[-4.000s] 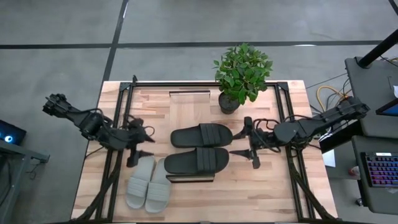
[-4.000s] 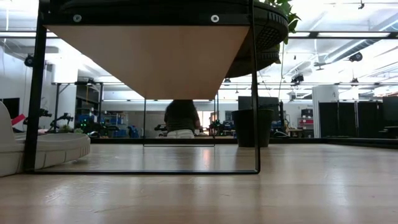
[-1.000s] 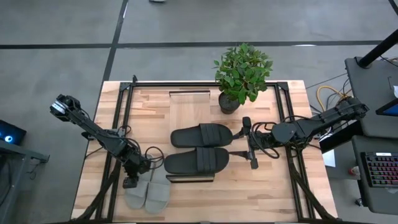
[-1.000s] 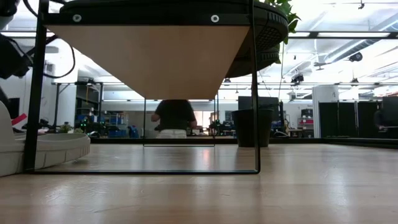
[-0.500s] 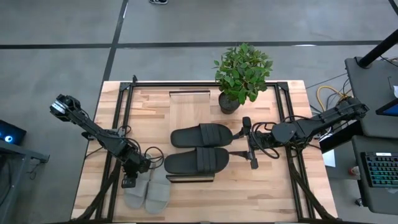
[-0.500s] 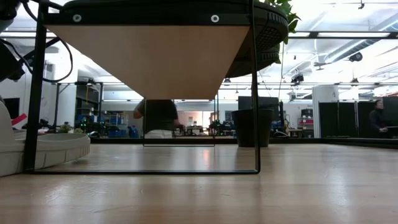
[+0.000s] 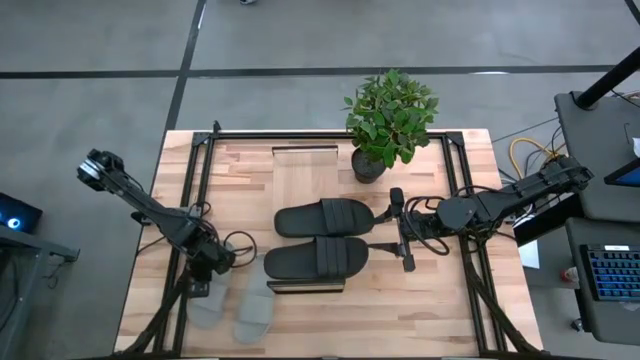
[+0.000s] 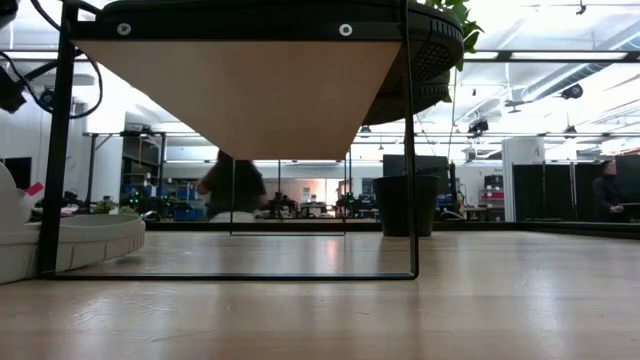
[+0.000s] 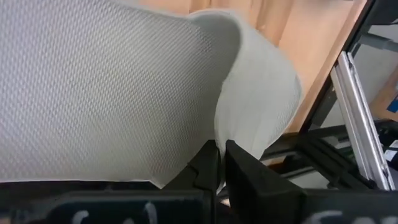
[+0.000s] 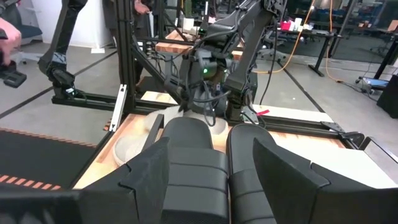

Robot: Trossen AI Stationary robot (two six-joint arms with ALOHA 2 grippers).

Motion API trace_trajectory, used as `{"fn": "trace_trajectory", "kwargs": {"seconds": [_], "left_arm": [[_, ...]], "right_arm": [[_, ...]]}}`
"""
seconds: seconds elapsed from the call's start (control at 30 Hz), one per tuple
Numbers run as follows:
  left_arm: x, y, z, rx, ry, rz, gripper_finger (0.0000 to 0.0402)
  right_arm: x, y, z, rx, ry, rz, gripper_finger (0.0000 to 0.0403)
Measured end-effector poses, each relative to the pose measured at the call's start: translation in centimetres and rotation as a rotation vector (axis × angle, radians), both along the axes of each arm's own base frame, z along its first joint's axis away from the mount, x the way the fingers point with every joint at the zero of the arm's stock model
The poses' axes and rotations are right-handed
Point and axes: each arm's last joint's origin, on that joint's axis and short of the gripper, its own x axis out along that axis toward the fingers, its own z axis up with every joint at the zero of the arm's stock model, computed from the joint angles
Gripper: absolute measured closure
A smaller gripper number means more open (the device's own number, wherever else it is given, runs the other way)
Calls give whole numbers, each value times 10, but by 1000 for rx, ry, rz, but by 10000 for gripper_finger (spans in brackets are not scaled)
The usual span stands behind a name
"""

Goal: Pick and place slides into the shelf
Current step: Put the left gray slipper on the shelf

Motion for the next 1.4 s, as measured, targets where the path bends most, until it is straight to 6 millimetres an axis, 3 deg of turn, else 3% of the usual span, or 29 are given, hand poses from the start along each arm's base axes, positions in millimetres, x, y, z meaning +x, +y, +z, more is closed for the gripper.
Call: {"fn": "trace_trajectory", "kwargs": {"seconds": [0.33,0.83,1.4], "left_arm": [[-7,6,32,37,-6,38,401],[-9,13,97,182,-74,63,401],[8,6,129,341,-126,-57,402]], "right_arm": [[0,0,0,1,-3,-1,183],[0,0,1,2,-5,0,183],[3,-8,9,64,-80,-41,183]]}}
